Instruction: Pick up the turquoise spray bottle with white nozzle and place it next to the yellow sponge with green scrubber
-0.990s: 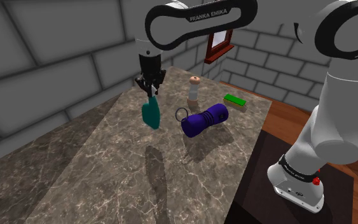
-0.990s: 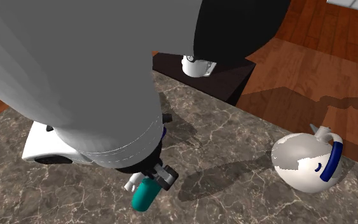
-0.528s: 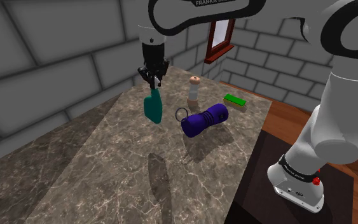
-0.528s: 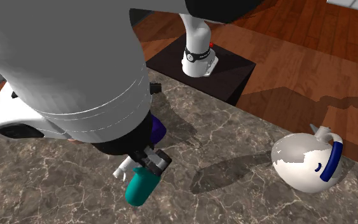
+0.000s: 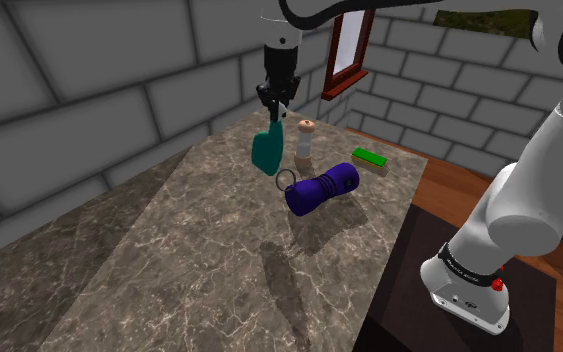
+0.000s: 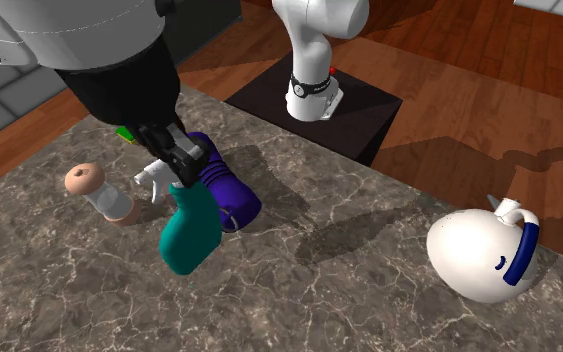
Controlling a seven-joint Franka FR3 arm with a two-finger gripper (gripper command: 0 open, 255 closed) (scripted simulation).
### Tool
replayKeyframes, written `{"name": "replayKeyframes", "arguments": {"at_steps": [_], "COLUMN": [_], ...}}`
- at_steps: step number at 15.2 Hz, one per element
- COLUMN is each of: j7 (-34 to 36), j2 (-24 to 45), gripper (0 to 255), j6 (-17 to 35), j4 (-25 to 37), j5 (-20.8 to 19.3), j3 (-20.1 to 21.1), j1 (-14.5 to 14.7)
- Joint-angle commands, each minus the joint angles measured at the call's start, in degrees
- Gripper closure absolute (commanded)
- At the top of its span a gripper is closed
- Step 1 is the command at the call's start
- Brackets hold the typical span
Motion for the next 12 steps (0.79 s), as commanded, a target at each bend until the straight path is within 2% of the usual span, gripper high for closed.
{"name": "replayKeyframes", "arguments": {"at_steps": [1,12], "j7": [-2.7,-16.8], "j2": [-3.1,-13.9], "gripper": [255,255], "j6": [0.1,-4.9], "j4": [-3.1,-9.0], "j5": [0.7,1.4], "j3": [-1.2,-9.1], "j1": [-1.3,-7.4]}}
